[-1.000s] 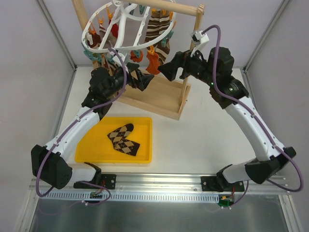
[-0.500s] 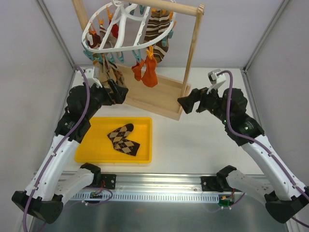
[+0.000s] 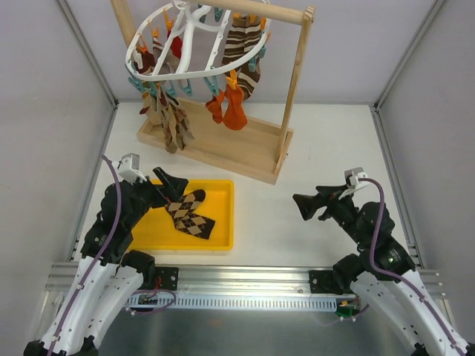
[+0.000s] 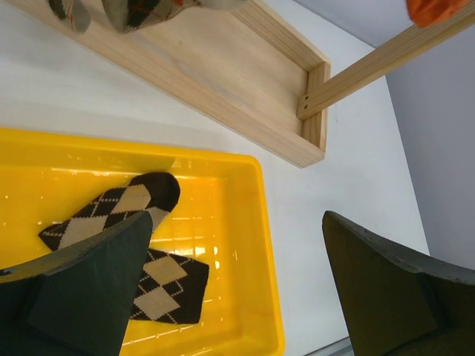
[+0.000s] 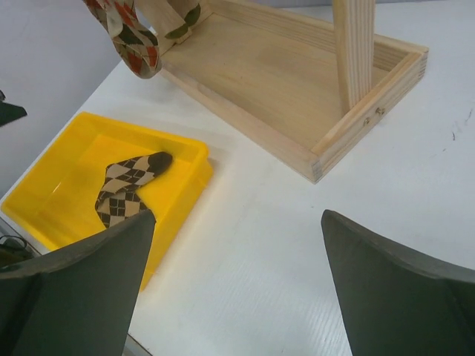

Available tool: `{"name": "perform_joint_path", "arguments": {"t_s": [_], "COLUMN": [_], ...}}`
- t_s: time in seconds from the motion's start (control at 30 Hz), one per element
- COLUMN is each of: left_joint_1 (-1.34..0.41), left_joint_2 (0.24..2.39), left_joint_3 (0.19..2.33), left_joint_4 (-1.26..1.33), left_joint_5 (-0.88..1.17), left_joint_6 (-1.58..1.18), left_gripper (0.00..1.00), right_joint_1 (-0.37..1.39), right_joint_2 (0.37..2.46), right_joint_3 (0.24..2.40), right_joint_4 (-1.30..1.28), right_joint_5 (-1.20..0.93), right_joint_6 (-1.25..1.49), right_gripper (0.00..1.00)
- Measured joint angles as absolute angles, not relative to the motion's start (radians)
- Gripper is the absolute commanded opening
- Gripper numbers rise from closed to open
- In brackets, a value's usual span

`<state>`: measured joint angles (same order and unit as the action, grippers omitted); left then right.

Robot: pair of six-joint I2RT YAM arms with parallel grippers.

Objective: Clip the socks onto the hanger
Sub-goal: Reset both arms

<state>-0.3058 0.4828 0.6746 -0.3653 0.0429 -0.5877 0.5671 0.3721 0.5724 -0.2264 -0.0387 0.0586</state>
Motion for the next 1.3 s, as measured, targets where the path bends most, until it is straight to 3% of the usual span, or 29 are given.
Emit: {"name": "perform_joint_path", "arguments": {"t_s": [0.3, 1.3], "left_joint_1": [-0.306, -0.306], "left_joint_2": [0.327, 0.294], "left_joint_3": [0.516, 0.474], "left_joint_4": [-0.390, -0.387], "left_joint_5": [0.043, 0.012], "left_joint_6": [-0.675, -0.734], "left_gripper": [0.99, 0.99], "right_joint_1": [0.567, 0.567], "right_joint_2": [0.145, 0.174], "right_joint_3": [0.495, 0.495], "right_joint_4": [-0.267, -0.299], "right_joint_5": [0.043, 0.065], "right_joint_6": [0.097, 0.097], "right_gripper": [1.00, 1.00]}}
